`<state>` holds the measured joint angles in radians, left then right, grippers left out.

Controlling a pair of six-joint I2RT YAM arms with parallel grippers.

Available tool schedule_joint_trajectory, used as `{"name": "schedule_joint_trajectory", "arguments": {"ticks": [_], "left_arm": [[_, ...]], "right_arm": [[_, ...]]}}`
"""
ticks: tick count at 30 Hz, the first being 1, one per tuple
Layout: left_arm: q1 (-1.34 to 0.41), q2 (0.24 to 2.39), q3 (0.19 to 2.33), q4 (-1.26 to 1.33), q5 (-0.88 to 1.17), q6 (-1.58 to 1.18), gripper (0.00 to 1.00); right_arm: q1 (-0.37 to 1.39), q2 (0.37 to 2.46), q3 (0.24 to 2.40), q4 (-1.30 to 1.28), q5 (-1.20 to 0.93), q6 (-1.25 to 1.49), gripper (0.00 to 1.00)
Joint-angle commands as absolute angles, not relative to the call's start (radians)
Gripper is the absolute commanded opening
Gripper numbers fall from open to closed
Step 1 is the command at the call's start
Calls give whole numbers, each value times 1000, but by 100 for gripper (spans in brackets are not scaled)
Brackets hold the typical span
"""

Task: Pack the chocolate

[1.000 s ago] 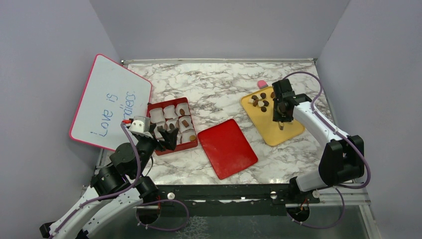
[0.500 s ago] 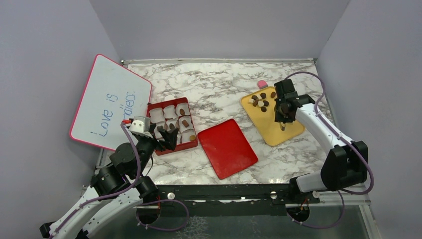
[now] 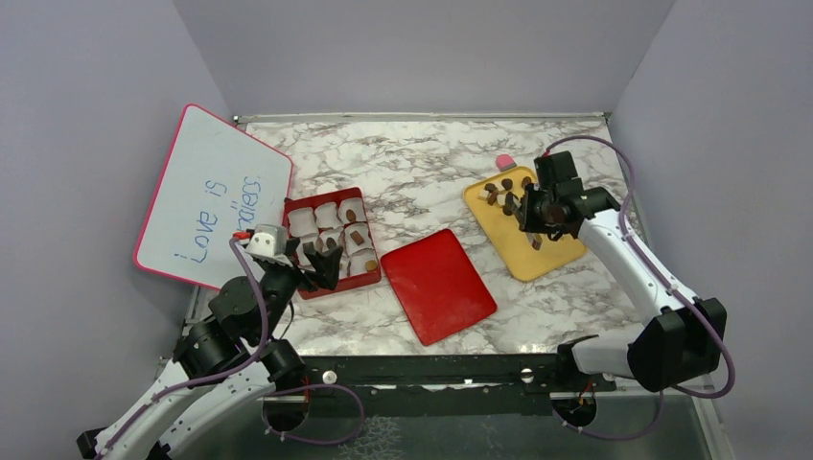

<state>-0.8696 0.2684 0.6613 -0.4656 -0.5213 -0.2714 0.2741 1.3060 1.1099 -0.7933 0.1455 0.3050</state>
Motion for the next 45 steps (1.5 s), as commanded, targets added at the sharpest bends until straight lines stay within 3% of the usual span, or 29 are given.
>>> {"name": "schedule_joint_trajectory", "arguments": {"ticks": [1, 12, 24, 35, 45], "left_arm": [[-866, 243, 657, -459, -514, -268, 99], [-866, 215, 663, -455, -517, -275, 99], [-866, 124, 661, -444, -541, -280, 99], [-866, 79, 661, -440, -564, -284, 99], [-865, 71, 658, -441, -565, -284, 99]], "right_arm": [[333, 1277, 1166, -749, 70, 336, 28], [610, 1385, 1307, -719, 122, 408, 27], [891, 1679, 1585, -653, 176, 416, 28], [1006, 1981, 1888, -649, 134, 397, 28], [1019, 2144, 2011, -660, 136, 380, 29]]}}
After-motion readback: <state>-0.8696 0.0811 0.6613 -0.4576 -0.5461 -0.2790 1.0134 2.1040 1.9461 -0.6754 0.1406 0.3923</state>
